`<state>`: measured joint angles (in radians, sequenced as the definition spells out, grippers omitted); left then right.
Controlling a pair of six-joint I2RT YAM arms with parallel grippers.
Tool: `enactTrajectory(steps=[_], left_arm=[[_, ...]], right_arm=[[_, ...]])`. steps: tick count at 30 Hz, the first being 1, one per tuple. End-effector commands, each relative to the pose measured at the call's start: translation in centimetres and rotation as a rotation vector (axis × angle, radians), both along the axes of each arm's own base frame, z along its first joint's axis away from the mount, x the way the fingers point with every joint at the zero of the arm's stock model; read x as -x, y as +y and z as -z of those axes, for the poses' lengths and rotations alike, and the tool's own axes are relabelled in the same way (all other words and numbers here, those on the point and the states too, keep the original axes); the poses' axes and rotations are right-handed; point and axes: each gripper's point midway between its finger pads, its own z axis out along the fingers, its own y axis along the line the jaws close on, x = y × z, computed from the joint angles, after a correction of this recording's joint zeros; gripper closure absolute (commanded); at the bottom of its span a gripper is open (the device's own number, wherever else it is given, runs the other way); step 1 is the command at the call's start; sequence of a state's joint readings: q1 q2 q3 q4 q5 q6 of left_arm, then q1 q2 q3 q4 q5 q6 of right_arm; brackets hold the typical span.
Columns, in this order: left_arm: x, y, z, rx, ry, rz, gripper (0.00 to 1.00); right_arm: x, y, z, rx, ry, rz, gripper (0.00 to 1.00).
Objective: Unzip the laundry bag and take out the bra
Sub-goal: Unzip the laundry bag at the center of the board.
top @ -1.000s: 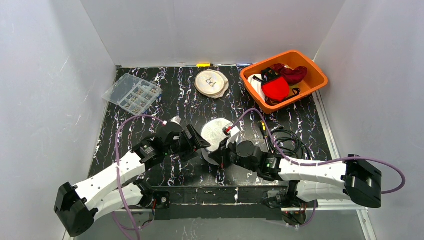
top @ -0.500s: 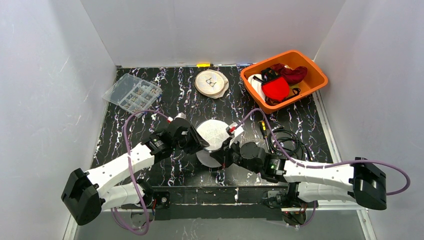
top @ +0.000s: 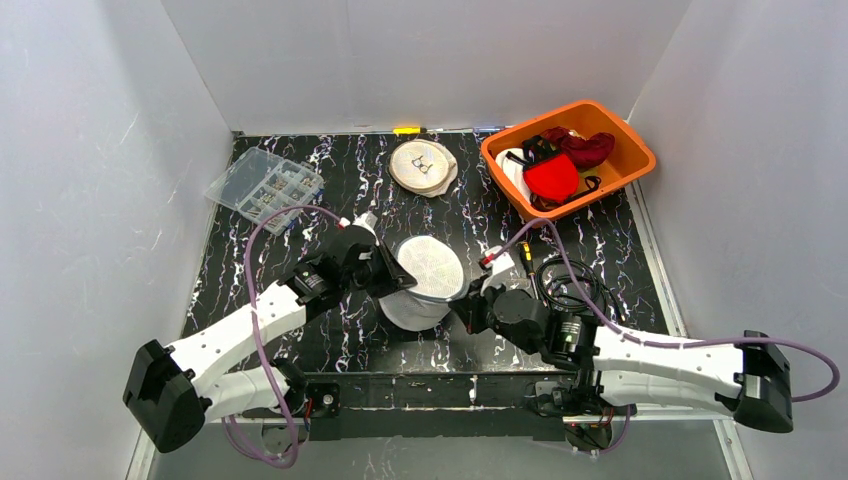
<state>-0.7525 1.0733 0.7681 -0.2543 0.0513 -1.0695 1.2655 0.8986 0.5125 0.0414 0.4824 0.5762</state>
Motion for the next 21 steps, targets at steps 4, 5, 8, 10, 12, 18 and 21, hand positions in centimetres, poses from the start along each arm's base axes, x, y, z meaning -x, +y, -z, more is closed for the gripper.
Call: enactTrajectory(steps=[4, 5, 8, 10, 12, 18, 21], left_arm=[[-0.5, -3.1, -2.4, 0.097, -0.085, 0.359, 0.98], [-0.6, -3.5, -2.4, 0.118, -0.087, 0.395, 0.96], [-1.2, -4.2, -2.1, 0.139, -0.093, 0.449, 0.94], [-1.8, -4.5, -1.7, 0.13, -0.098, 0.462, 0.89], [-2.2, -4.7, -1.3, 0.119, -0.083, 0.461, 0.81], [-1.3, -3.0, -0.1, 0.078, 0.017, 0.351, 0.37], [0.5, -1.0, 0.7, 0.038, 0.087, 0.287, 0.29]], right_arm=[[-0.2, -3.0, -1.2, 0.015, -0.072, 0.027, 0.99], [0.0, -3.1, -1.5, 0.015, -0.08, 0.014, 0.99], [0.7, -3.1, -1.7, 0.019, -0.081, -0.033, 0.99], [1.0, -3.0, -1.5, 0.016, -0.071, -0.051, 0.99], [1.2, -2.9, -1.0, 0.017, -0.054, -0.055, 0.99], [1.3, -1.5, -0.6, -0.05, -0.018, -0.055, 0.99], [1.4, -0.4, -1.0, -0.08, -0.009, -0.068, 0.99]])
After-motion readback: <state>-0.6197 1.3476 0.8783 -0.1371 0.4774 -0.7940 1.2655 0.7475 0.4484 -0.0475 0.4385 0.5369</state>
